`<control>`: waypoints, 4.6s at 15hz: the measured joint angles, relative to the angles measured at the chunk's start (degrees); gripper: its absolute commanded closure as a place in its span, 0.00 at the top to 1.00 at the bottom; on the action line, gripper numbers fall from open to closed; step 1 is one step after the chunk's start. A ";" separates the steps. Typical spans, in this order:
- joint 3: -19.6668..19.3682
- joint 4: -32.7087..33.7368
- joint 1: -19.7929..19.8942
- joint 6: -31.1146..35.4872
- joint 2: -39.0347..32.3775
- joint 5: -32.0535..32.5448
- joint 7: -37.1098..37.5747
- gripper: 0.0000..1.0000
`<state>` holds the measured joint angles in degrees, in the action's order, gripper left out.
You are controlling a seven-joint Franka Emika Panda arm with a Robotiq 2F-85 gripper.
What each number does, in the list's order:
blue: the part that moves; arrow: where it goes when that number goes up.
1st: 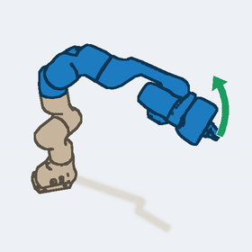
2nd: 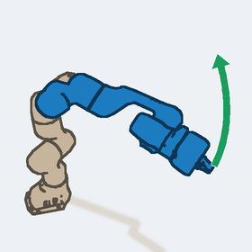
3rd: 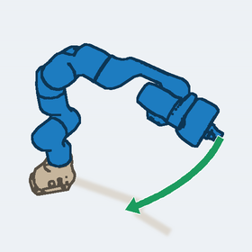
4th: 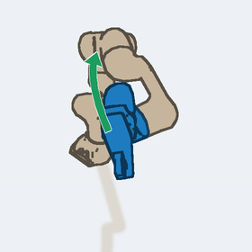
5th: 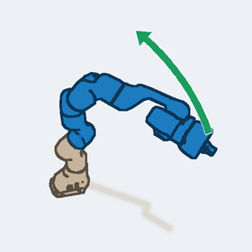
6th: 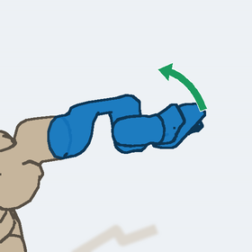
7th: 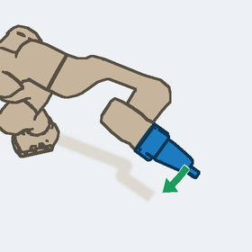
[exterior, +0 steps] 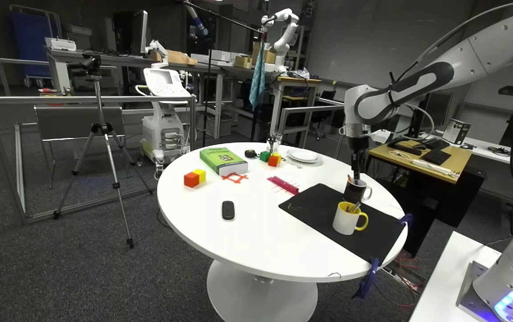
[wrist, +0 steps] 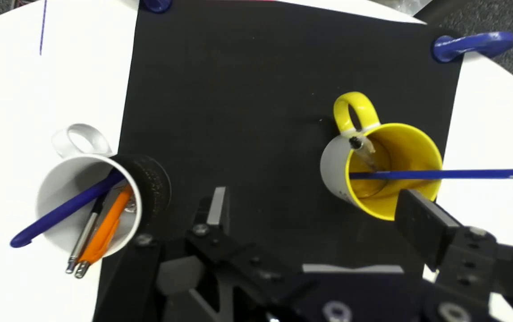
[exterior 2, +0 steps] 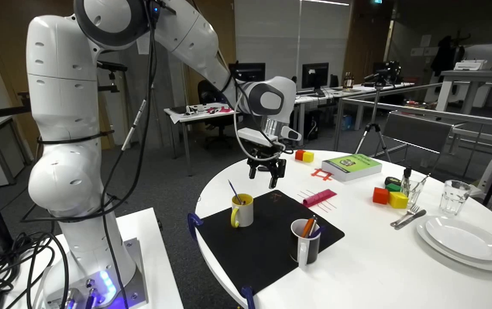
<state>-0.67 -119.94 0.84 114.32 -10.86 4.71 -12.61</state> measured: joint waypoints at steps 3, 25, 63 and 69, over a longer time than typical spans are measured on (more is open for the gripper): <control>-1.23 -0.28 1.55 4.74 0.02 0.01 -0.50 1.00; -5.95 -21.35 6.74 43.16 7.63 2.69 -4.02 1.00; -1.14 -10.64 9.91 50.30 -7.27 -16.93 -11.44 1.00; -1.14 -10.64 10.57 50.88 -8.47 -11.21 -11.40 1.00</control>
<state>-1.81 -130.58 11.40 165.20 -19.33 -6.50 -24.01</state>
